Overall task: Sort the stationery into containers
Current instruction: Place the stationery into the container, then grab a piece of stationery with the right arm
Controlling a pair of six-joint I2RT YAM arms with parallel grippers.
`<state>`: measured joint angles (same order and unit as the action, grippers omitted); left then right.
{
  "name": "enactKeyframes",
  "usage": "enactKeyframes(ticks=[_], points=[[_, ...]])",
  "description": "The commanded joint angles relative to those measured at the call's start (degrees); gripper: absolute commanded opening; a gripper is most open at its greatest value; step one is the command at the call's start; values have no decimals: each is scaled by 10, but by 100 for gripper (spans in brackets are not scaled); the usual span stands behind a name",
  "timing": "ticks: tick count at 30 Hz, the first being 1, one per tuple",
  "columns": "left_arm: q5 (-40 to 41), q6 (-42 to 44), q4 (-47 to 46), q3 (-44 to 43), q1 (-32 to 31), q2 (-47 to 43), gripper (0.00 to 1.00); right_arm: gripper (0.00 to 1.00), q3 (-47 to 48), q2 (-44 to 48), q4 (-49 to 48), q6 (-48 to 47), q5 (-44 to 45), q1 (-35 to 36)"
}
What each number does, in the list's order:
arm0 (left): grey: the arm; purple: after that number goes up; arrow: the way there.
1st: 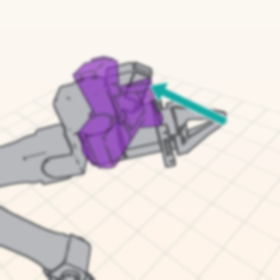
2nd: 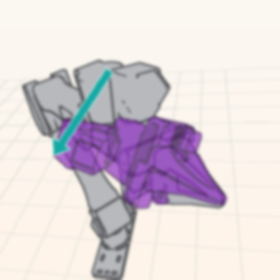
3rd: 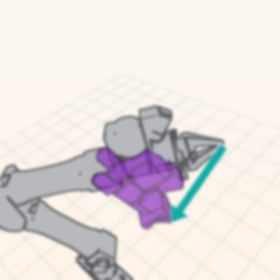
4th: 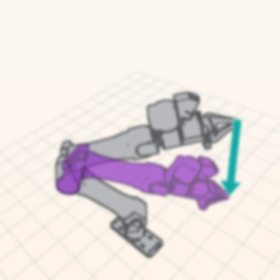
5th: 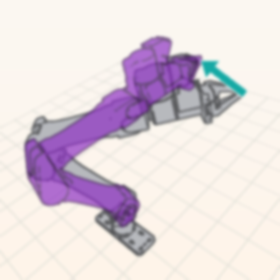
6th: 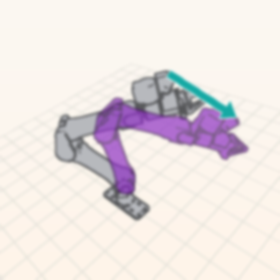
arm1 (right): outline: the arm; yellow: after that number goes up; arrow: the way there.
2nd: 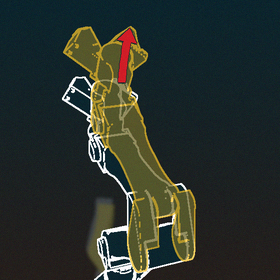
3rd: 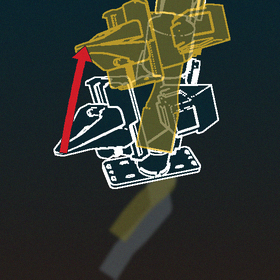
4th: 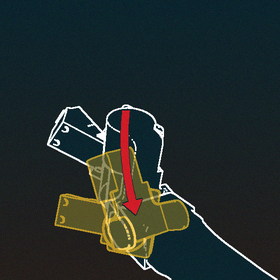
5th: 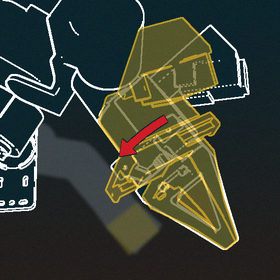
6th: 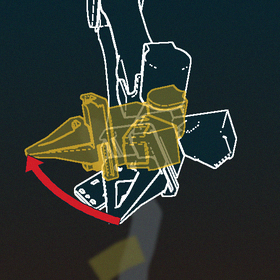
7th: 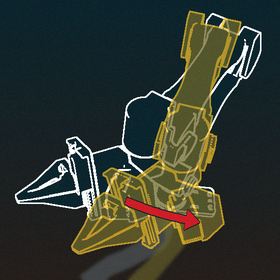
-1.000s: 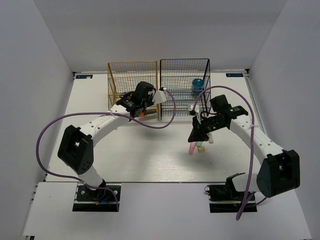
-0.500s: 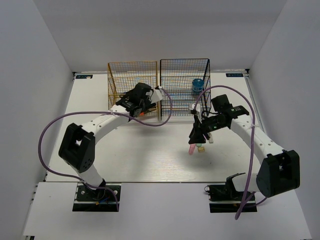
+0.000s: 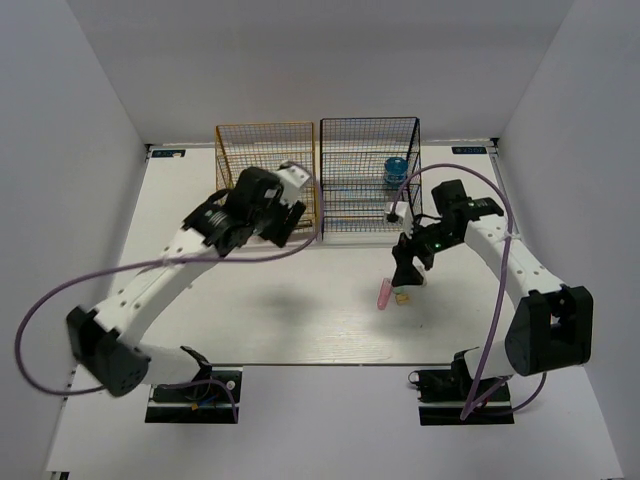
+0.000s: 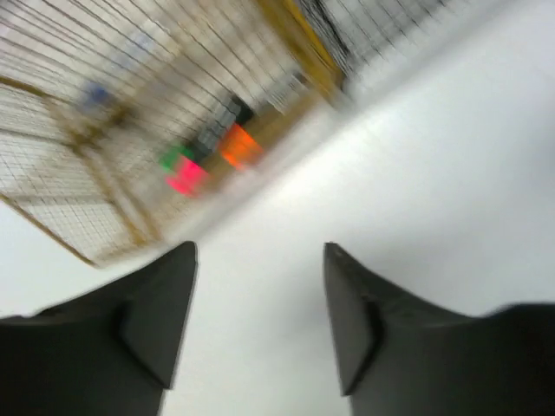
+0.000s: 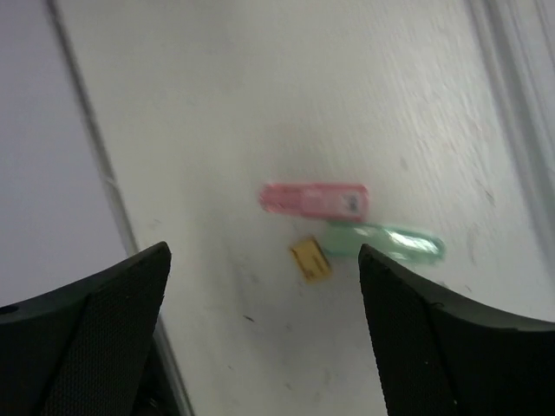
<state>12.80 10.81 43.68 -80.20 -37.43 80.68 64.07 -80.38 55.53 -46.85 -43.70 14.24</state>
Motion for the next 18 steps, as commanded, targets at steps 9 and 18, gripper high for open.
enactKeyframes(ticks=[9, 18], points=[[-138, -254, 65, 284, -65, -252, 76, 22, 10, 15, -34, 206, 398, -30], [-46, -312, 90, 282, -64, -327, 78, 39, -63, -48, -149, 322, 420, -26]])
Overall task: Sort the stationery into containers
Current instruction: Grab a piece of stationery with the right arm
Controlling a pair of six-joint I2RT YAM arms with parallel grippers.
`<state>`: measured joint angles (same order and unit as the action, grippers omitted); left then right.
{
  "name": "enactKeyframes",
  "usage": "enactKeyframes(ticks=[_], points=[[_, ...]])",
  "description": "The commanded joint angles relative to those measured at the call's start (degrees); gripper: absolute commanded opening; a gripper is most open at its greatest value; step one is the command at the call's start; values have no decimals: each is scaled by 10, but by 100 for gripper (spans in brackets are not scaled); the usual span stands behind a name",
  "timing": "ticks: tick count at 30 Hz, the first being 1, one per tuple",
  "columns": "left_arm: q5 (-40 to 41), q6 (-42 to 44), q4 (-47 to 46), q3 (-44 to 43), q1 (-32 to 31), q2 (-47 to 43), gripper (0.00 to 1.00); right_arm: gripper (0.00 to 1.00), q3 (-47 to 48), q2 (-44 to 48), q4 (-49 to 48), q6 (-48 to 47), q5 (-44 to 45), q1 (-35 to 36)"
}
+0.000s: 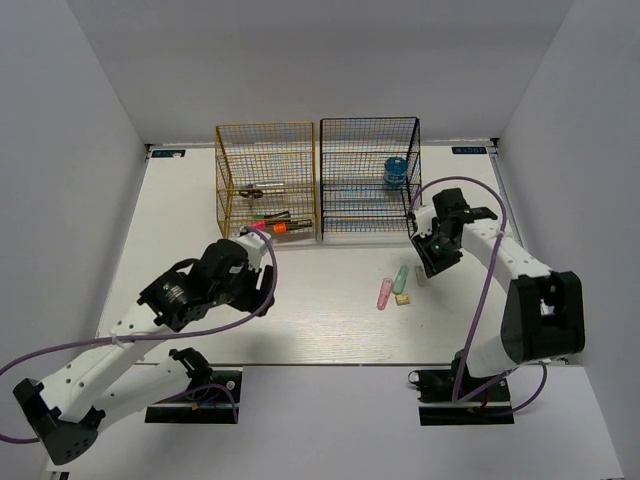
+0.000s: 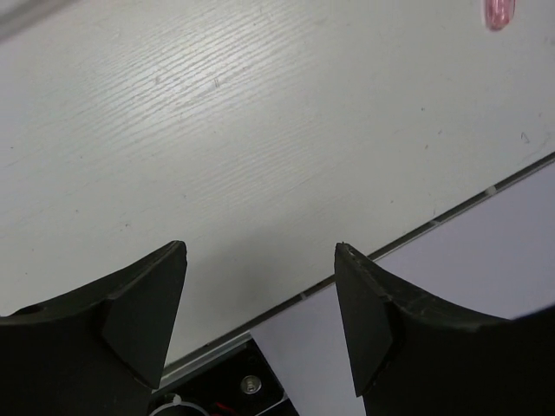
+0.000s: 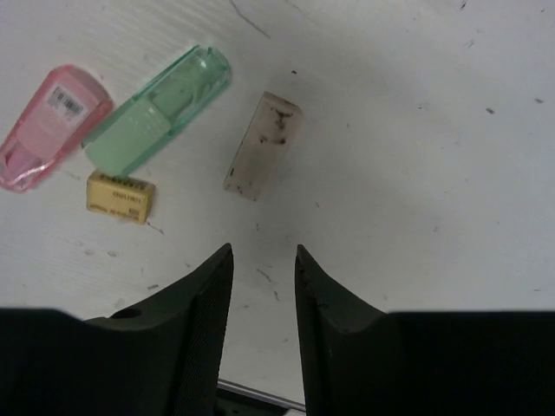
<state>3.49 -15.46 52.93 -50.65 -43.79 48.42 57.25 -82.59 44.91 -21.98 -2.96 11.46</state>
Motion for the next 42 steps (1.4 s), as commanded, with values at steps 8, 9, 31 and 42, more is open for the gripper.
enactKeyframes(ticks=[8, 9, 31, 42], points=[[38, -75, -24, -27, -1, 0, 80, 46, -23, -57, -106, 128, -7, 1], [38, -77, -27, -23, -2, -3, 80, 46, -28, -62, -109, 134, -9, 3], [29, -84, -50, 44, -2, -30, 81, 1, -141, -52, -219, 184, 28, 4], [27, -55, -36, 34, -2, -26, 81, 0, -1, 134, -55, -4, -152, 2]])
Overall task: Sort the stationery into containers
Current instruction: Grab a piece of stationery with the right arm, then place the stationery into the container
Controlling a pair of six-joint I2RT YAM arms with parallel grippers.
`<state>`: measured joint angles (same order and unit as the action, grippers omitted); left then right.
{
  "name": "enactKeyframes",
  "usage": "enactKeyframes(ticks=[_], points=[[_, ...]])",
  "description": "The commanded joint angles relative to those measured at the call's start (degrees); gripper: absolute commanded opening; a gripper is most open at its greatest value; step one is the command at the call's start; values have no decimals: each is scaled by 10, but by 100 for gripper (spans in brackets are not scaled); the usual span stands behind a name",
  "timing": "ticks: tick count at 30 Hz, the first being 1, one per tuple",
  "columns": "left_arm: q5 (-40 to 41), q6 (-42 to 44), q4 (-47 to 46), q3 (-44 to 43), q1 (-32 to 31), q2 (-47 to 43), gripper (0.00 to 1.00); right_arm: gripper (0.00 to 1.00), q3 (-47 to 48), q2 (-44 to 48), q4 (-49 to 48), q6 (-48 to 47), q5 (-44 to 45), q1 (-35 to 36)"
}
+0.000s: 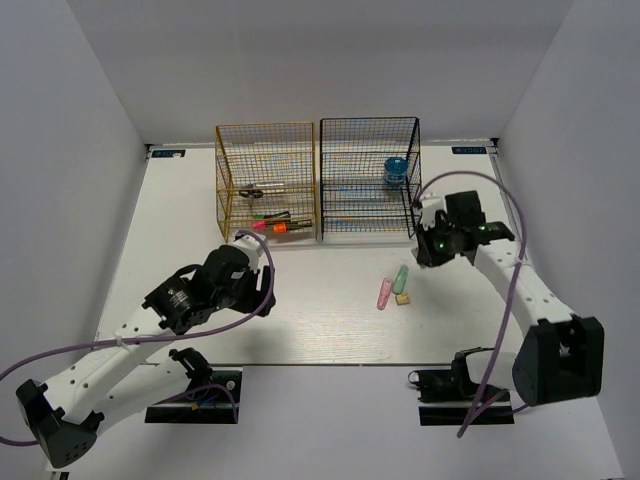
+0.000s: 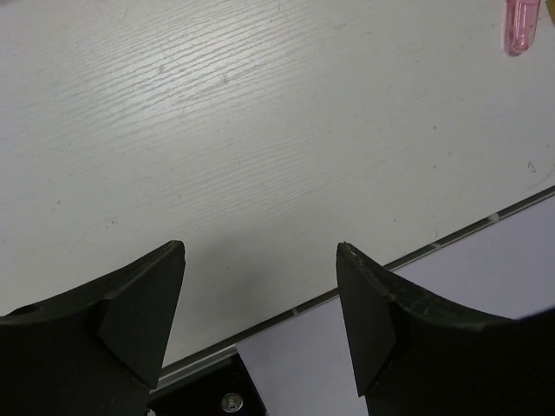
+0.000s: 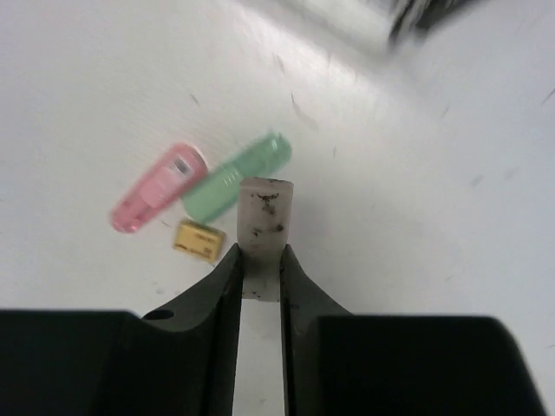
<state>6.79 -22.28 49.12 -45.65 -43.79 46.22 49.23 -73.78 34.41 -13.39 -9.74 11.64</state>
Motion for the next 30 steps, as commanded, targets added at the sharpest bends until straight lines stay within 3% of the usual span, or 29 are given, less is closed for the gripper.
enactKeyframes(ticks=[1, 6, 9, 12, 17, 26, 28, 29, 30], points=[[-7, 15, 2, -15, -2, -3, 81, 0, 95, 53, 58, -100, -92, 1], [-23, 13, -8, -12, -2, 6, 81, 0, 235, 7, 23, -205, -155, 2], [-33, 8, -9, -12, -2, 18, 81, 0, 312, -76, 36, -360, -200, 6], [-34, 5, -4, -14, -3, 28, 81, 0, 358, -142, -4, -416, -177, 15], [-27, 6, -1, -15, -4, 34, 81, 0, 415, -218, -91, -486, -68, 27], [-24, 8, 0, -16, -5, 56, 81, 1, 397, -244, -174, -531, 7, 34], [-26, 8, -1, -15, -5, 56, 81, 26, 382, -241, -171, -533, 2, 33], [-26, 7, -1, -13, -4, 57, 81, 50, 382, -239, -157, -532, -3, 33], [-27, 7, -2, -14, -6, 56, 81, 68, 385, -239, -150, -529, -6, 34]])
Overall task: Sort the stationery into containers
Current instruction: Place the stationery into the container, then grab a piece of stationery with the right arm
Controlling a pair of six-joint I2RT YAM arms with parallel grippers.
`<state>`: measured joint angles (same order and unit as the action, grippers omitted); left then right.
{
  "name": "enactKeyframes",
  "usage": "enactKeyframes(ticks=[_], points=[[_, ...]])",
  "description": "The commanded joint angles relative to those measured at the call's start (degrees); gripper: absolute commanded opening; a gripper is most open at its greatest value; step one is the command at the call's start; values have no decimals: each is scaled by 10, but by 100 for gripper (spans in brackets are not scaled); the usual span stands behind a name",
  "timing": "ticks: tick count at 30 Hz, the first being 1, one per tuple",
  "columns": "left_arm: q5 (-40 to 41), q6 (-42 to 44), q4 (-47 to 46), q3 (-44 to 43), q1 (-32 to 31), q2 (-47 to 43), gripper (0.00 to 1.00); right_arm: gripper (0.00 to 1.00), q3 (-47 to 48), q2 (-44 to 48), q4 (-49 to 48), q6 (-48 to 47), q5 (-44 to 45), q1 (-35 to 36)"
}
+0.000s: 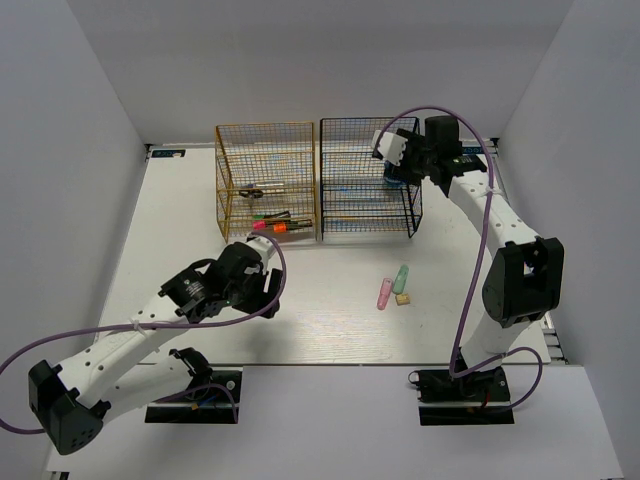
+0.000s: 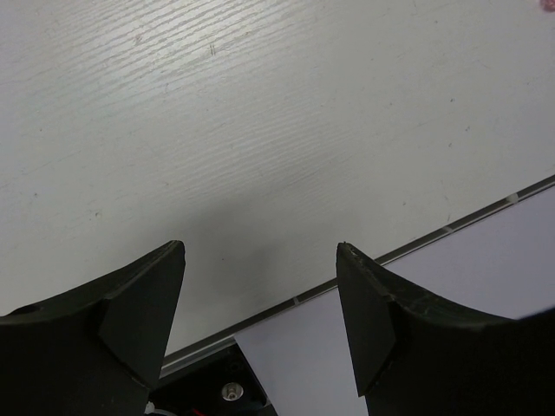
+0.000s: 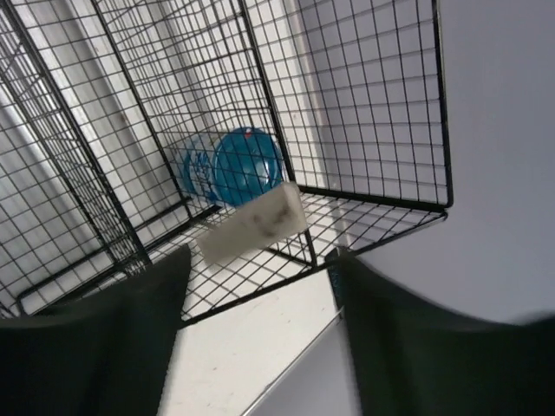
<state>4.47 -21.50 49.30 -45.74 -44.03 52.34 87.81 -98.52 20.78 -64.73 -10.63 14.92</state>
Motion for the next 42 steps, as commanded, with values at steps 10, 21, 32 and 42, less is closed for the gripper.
enactKeyframes(ticks=[10, 21, 32, 42], points=[[-2, -2, 0, -19, -3, -7, 81, 0, 16, 43, 34, 166, -72, -5], [-10, 4, 0, -7, -3, -25, 81, 0, -178, 175, 434, -7, -347, -26], [-16, -5, -19, 20, -4, -25, 81, 58, -328, 246, 349, 256, -219, 12], [-24, -15, -18, 13, -4, -26, 81, 62, -482, 290, 207, -156, -158, 10]])
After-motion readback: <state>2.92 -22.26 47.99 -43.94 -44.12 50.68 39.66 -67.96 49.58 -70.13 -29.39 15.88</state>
